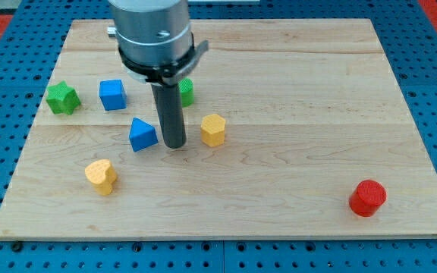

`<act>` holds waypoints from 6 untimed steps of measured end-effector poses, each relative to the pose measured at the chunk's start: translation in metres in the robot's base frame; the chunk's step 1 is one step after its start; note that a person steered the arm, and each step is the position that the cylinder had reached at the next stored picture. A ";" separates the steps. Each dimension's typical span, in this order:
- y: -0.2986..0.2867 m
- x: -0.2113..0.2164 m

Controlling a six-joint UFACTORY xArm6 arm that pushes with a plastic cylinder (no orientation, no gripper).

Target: Push the triangle slightly up

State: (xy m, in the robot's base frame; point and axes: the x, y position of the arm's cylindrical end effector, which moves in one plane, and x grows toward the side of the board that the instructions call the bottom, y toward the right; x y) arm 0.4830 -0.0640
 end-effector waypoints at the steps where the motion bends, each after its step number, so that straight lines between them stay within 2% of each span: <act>1: -0.007 0.000; 2: -0.006 -0.007; 3: 0.001 0.015; 4: -0.028 0.036; 6: -0.045 0.012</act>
State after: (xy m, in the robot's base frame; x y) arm 0.4950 -0.1088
